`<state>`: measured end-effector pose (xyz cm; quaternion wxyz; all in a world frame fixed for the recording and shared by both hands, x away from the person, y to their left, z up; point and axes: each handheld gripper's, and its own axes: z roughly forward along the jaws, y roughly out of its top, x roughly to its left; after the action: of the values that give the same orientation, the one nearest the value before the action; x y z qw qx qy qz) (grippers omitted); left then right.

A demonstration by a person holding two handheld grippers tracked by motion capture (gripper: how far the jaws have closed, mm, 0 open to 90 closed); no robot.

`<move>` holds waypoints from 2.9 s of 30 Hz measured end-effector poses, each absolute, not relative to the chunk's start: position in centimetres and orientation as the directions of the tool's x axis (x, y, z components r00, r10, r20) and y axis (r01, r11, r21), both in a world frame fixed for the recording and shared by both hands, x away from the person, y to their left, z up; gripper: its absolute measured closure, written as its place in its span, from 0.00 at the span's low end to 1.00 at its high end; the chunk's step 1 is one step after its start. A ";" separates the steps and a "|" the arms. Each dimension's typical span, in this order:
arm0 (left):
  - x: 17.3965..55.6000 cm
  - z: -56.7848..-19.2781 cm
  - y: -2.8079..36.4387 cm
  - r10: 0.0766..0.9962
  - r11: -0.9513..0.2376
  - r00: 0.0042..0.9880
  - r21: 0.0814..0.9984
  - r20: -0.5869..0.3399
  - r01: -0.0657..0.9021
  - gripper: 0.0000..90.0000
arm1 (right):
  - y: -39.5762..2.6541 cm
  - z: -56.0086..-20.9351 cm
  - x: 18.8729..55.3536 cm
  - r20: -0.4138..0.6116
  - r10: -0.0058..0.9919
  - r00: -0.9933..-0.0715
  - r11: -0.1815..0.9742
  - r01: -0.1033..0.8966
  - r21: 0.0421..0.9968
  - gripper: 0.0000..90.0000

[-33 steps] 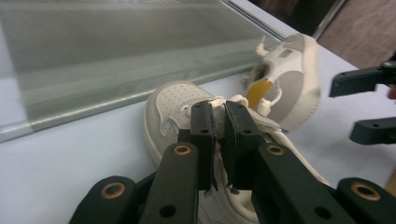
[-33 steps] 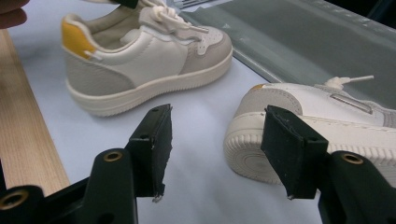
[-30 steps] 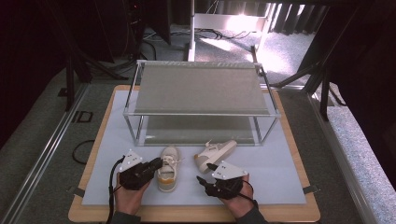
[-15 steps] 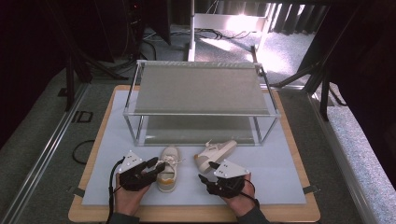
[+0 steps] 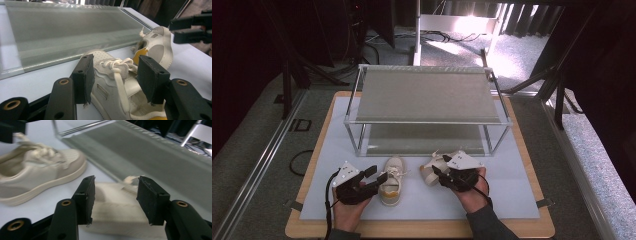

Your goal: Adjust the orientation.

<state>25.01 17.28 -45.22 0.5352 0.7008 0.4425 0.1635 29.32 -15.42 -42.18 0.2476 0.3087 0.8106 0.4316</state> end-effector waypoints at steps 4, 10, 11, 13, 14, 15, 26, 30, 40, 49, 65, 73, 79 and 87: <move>25.0 -45.2 17.4 0.793 -0.031 0.557 0.896 -0.248 0.443 0.53 | -15.2 -42.4 30.6 -0.150 0.738 -0.658 0.452 0.316 0.834 0.56; 25.0 -45.3 17.4 0.791 -0.022 0.554 0.892 -0.260 0.451 0.53 | -15.4 -43.3 31.1 -0.135 0.743 -0.655 0.457 0.351 0.817 0.57; 25.0 -45.3 17.4 0.790 -0.026 0.556 0.891 -0.259 0.453 0.53 | -15.6 -43.3 31.1 -0.126 0.744 -0.656 0.450 0.353 0.820 0.57; 25.0 -45.3 17.2 0.789 -0.026 0.557 0.891 -0.260 0.452 0.53 | -15.7 -43.2 31.1 -0.128 0.741 -0.659 0.454 0.351 0.819 0.57; 25.0 -45.3 17.2 0.788 -0.027 0.559 0.891 -0.260 0.452 0.53 | -15.7 -43.2 31.0 -0.128 0.740 -0.660 0.454 0.351 0.819 0.57; 25.1 -45.3 17.2 0.787 -0.029 0.560 0.892 -0.258 0.452 0.53 | -15.7 -43.2 31.0 -0.126 0.740 -0.661 0.454 0.352 0.819 0.57; 25.1 -45.5 17.0 0.780 -0.026 0.564 0.886 -0.271 0.462 0.53 | -16.4 -43.2 30.4 -0.113 0.740 -0.663 0.441 0.351 0.826 0.57; 25.1 -45.5 17.1 0.782 -0.022 0.561 0.887 -0.273 0.461 0.53 | -16.6 -43.2 30.2 -0.116 0.737 -0.665 0.442 0.345 0.828 0.57; 25.1 -45.5 17.2 0.785 -0.016 0.555 0.887 -0.275 0.462 0.53 | -17.7 -43.2 29.3 -0.084 0.739 -0.668 0.414 0.353 0.839 0.58; 25.0 -45.5 17.1 0.783 -0.016 0.558 0.887 -0.276 0.461 0.53 | -19.0 -43.6 28.0 -0.064 0.750 -0.658 0.387 0.358 0.850 0.61; 25.1 -45.6 16.9 0.781 -0.022 0.561 0.885 -0.276 0.465 0.53 | -21.3 -44.9 26.0 -0.015 0.759 -0.651 0.363 0.403 0.840 0.64; 25.1 -45.7 16.8 0.780 -0.027 0.562 0.883 -0.275 0.469 0.52 | -22.0 -45.6 25.5 0.000 0.756 -0.654 0.367 0.424 0.828 0.64; 25.1 -45.7 16.9 0.781 -0.024 0.561 0.883 -0.276 0.468 0.53 | -22.2 -45.7 25.2 0.001 0.756 -0.655 0.380 0.440 0.813 0.63; 25.1 -45.8 16.8 0.781 -0.026 0.561 0.883 -0.274 0.468 0.52 | -21.9 -45.3 24.9 -0.005 0.762 -0.647 0.366 0.425 0.828 0.57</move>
<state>25.09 16.81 -45.76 0.5374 0.7013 0.4453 0.1455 24.90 -21.90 -45.27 0.1988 0.3699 0.8022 0.4244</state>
